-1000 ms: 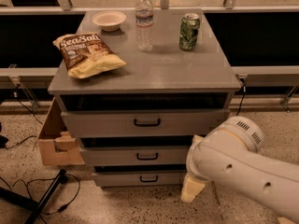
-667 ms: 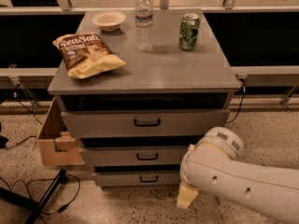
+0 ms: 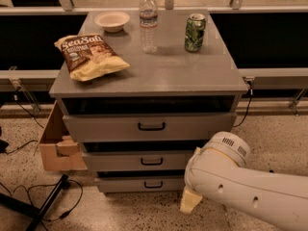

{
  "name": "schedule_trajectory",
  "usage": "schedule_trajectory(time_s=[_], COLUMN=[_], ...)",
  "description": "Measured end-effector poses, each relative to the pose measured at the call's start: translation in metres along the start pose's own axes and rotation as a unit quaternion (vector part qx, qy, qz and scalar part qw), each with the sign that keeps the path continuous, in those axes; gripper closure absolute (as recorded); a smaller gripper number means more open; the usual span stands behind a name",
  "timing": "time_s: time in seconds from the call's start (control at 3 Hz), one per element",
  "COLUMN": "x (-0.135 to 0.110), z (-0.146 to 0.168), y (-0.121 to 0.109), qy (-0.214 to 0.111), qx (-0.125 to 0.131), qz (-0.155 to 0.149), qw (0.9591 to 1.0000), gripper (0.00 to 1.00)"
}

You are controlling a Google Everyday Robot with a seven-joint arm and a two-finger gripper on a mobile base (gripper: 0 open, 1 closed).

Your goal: Open bottom drawer

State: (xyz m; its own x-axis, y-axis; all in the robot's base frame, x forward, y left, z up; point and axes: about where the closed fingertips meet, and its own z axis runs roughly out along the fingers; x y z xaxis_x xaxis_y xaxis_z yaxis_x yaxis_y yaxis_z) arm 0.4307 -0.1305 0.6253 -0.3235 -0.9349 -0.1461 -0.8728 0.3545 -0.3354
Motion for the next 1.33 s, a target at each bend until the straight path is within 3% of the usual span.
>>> schedule_trajectory(time_s=[0.67,1.0,1.33], x=[-0.006,-0.008,-0.009], z=[0.089,0.137,0.188], y=[0.048,0.070,0.083], qy=[-0.004,0.010,0.037], qx=[-0.042,-0.061,-0.066], qz=[-0.013,-0.023,-0.058], qw=[0.9990,0.9978,0.9954], gripper=[0.00,0.00,0.00])
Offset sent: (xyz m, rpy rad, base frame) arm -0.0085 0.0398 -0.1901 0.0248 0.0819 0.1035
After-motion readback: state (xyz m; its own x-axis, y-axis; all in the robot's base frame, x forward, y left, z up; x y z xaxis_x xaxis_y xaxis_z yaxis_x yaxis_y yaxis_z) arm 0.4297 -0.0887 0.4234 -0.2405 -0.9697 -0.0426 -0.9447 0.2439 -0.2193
